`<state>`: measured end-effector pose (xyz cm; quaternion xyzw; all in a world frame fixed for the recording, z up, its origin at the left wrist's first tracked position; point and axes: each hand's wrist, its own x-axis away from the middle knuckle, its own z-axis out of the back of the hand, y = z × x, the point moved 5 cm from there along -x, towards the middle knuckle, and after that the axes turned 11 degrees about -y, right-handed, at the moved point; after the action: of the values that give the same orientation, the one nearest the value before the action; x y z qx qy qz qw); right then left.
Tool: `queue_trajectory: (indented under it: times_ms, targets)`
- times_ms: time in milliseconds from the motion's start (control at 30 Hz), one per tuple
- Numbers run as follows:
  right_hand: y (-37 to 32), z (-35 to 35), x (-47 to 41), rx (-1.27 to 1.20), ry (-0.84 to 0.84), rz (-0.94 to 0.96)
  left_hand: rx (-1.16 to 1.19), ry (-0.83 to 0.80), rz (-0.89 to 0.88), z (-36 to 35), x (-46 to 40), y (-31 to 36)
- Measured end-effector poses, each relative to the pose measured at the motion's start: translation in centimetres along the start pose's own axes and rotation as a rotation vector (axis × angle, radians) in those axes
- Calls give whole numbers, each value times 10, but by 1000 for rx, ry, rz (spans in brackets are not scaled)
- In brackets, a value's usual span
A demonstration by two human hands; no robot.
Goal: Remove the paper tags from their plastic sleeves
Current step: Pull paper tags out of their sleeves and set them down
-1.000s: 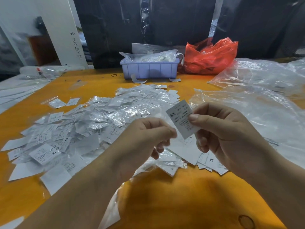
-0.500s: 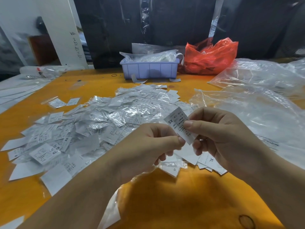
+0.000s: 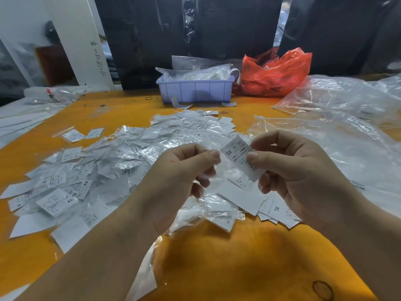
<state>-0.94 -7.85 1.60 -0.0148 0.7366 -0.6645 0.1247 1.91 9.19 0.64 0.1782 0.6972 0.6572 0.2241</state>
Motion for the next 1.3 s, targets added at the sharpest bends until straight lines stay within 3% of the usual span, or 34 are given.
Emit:
queue_trajectory:
  times_ms: [233,400,767,900,1100,1300]
  targets:
    - [3,3,-2,-17,-9,-26,58,108,-49,7,1,4]
    - [5,-2,-2,17,-89,-58,58,83,-44,5,2,4]
    - [7,0,-4,-6,-76,-37,91,68,-50,3,1,4]
    - [0,2,-2,80,-84,29,-18,66,-49,3,3,6]
    - [-26,14,1,253,-74,191,-143,-58,-7,-4,3,5]
    - [-28,14,1,273,-143,201,-171,-211,43,-15,3,2]
